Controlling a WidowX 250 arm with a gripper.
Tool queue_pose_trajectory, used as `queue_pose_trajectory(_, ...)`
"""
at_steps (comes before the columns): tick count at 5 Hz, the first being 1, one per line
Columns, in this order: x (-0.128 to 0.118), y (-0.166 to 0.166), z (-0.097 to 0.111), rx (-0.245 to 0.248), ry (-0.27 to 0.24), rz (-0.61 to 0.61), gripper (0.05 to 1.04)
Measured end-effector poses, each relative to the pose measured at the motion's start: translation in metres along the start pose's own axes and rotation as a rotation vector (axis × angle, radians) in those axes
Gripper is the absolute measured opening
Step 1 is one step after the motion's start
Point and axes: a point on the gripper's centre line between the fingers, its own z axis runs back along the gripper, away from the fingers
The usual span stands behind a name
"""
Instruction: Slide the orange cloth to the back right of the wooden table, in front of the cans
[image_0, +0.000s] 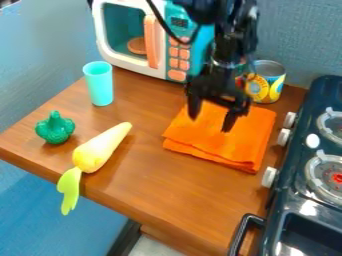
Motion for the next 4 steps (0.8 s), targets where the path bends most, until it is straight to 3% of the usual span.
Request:
queue_pose_trajectory(1,0.003,0.000,0.028,-0.050,-0.097,0.006,1.001)
queue_pose_trajectory(2,-0.013,0.021,0.054,-0.094,-0.125,0.017,1.001)
queue_pose_trajectory(3,-0.040,0.063,0.067,-0.082,-0.102,0.007,1.001)
queue_pose_trajectory(4,-0.062,0.088,0.059,-0.060,-0.056,0.000,1.001)
